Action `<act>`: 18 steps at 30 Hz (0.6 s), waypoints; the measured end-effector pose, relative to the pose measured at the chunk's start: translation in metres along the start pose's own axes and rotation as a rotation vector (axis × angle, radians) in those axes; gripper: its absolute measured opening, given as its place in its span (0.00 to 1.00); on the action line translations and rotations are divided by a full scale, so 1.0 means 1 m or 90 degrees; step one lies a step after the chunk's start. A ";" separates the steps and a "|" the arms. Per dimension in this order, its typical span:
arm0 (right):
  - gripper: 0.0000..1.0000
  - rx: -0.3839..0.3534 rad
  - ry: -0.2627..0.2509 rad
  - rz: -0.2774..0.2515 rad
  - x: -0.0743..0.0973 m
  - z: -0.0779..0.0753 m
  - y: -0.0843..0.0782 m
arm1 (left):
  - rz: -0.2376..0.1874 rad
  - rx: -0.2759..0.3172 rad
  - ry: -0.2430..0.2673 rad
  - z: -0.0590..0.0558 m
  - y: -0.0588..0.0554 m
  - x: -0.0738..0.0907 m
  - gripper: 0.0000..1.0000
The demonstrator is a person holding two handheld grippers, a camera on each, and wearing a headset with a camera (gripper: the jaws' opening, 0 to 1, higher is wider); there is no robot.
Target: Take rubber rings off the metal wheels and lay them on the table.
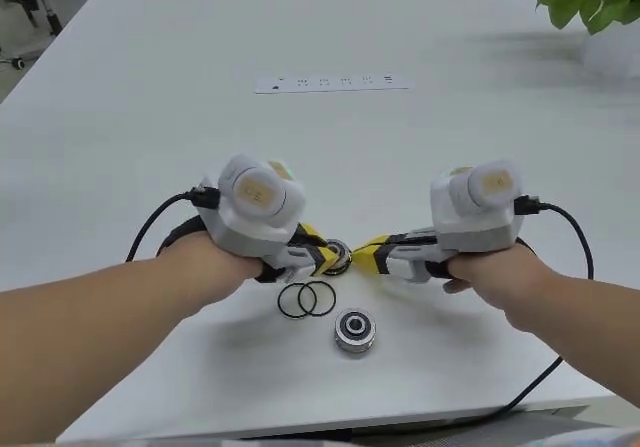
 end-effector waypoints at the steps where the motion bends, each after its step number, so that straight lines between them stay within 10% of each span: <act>1: 0.00 -0.005 -0.004 0.003 0.001 0.000 0.001 | 0.001 -0.002 0.001 -0.001 0.000 0.000 0.12; 18: 0.00 -0.002 0.004 -0.002 -0.002 0.009 0.003 | 0.002 -0.004 0.019 -0.004 0.000 0.000 0.12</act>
Point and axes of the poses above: the centre of the closed fingertips' face, and the gripper's own axes: x roughly backward along the fingers, z roughly to its left, y roughly out of its top, the point moved 10 cm from there along x, roughly backward along the fingers, and after that the axes turned 11 degrees about -z, right-handed, at the moved point
